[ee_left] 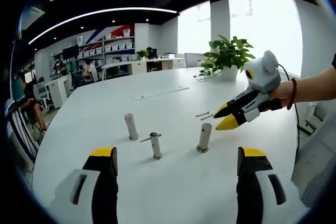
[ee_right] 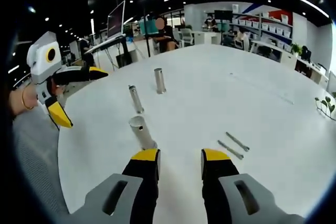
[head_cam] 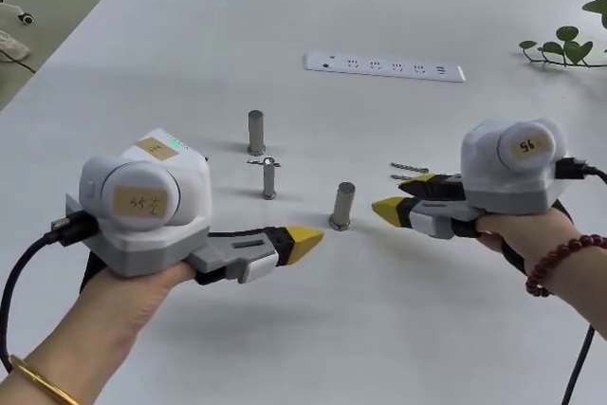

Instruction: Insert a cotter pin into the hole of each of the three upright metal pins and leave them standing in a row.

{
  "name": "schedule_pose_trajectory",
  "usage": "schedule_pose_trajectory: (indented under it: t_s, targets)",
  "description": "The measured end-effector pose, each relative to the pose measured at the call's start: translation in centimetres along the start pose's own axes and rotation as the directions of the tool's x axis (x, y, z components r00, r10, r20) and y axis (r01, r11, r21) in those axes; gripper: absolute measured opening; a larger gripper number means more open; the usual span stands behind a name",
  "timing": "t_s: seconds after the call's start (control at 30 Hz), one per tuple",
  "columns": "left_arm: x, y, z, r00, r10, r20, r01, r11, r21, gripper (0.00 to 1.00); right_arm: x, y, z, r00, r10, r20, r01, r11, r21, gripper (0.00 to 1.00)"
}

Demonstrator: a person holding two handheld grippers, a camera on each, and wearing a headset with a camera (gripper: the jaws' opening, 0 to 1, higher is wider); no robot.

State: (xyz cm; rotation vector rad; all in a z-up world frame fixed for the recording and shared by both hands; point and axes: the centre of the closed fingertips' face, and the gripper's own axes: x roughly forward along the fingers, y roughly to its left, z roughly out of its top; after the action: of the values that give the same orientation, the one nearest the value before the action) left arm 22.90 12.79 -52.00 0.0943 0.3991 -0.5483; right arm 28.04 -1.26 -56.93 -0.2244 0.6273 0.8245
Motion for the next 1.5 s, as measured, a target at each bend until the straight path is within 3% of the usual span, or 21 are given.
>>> schedule_pose_trajectory:
  t_s: [0.3,0.7,1.13,1.2,1.37,1.5]
  targets:
    - [0.2,-0.2,-0.3,0.9999,-0.01,-0.011,0.01,1.0,0.011,0.94,0.2,-3.4,-0.1,0.9963,-0.025,-0.082,0.022,0.999,-0.042,0.24]
    - [0.2,-0.1,-0.6,0.9996,-0.013,-0.026,0.014,1.0,0.015,0.92,1.6,-5.7,-0.9,0.9821,-0.018,-0.187,-0.004,0.993,-0.115,0.18]
    - [0.2,0.1,-0.6,0.9996,-0.012,-0.024,0.012,1.0,0.014,0.92,2.2,-6.8,-1.8,0.9474,0.026,-0.319,-0.082,0.983,-0.166,0.13]
    - [0.2,0.1,-0.6,0.9996,-0.011,-0.025,0.011,1.0,0.014,0.92,2.7,-7.6,-1.8,0.9435,0.029,-0.33,-0.09,0.981,-0.172,0.12]
    - [0.2,0.0,-0.6,0.9995,-0.015,-0.026,0.016,1.0,0.016,0.92,2.5,-7.3,-2.4,0.926,0.043,-0.375,-0.122,0.974,-0.19,0.09]
    - [0.1,-0.1,-0.7,0.9994,-0.018,-0.03,0.019,1.0,0.016,0.91,2.3,-7.0,-2.5,0.915,0.041,-0.401,-0.116,0.98,-0.164,0.07]
